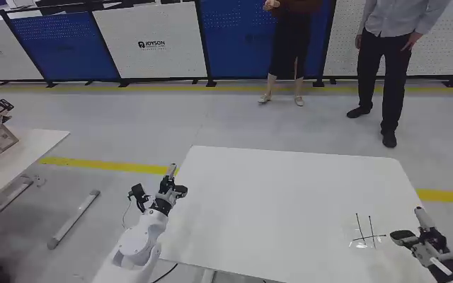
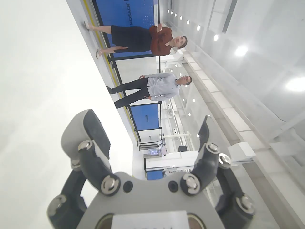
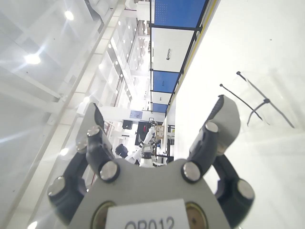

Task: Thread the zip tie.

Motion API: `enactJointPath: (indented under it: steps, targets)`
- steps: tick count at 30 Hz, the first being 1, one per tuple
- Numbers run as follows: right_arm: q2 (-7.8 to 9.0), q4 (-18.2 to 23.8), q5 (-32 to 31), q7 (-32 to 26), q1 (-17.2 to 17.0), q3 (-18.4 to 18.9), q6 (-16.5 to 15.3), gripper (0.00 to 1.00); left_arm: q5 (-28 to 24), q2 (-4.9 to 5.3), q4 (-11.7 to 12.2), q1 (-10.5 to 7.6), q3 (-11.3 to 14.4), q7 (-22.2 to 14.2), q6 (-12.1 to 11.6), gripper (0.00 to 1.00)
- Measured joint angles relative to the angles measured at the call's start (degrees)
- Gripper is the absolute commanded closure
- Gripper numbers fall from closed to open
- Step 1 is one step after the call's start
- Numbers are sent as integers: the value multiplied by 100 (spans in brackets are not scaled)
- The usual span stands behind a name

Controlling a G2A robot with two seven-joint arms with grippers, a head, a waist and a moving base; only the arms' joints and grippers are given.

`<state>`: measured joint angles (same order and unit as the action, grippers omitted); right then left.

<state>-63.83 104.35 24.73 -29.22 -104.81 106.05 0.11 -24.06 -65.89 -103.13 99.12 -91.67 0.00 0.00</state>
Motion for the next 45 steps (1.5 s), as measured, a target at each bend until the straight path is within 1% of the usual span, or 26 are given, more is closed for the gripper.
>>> enactJointPath:
  steps: [6, 8, 10, 11, 13, 16, 21, 25, 30, 42, 45]
  targets:
    - [7, -29, 5, -40, 19, 17, 30, 0, 0, 0, 0, 0, 0, 0, 0, 0]
    - [49, -185, 107, -401, 144, 157, 197, 0, 0, 0, 0, 0, 0, 0, 0, 0]
    - [85, -349, 162, -843, 268, 308, 262, 0, 0, 0, 0, 0, 0, 0, 0, 0]
    - [95, -406, 165, -968, 307, 355, 261, 0, 0, 0, 0, 0, 0, 0, 0, 0]
    - [114, -516, 130, -1097, 380, 439, 234, 0, 0, 0, 0, 0, 0, 0, 0, 0]
    - [135, -680, -39, -1063, 487, 480, 226, 0, 0, 0, 0, 0, 0, 0, 0, 0]
    - [157, -1045, -348, -1023, 694, 345, 298, 0, 0, 0, 0, 0, 0, 0, 0, 0]
    - [178, -1281, -713, -1075, 835, 134, 384, 0, 0, 0, 0, 0, 0, 0, 0, 0]
    - [181, -1333, -823, -968, 890, 65, 441, 0, 0, 0, 0, 0, 0, 0, 0, 0]
    - [185, -1340, -830, -994, 876, 87, 415, 0, 0, 0, 0, 0, 0, 0, 0, 0]
    - [229, -1484, -842, -1391, 793, 298, 72, 0, 0, 0, 0, 0, 0, 0, 0, 0]
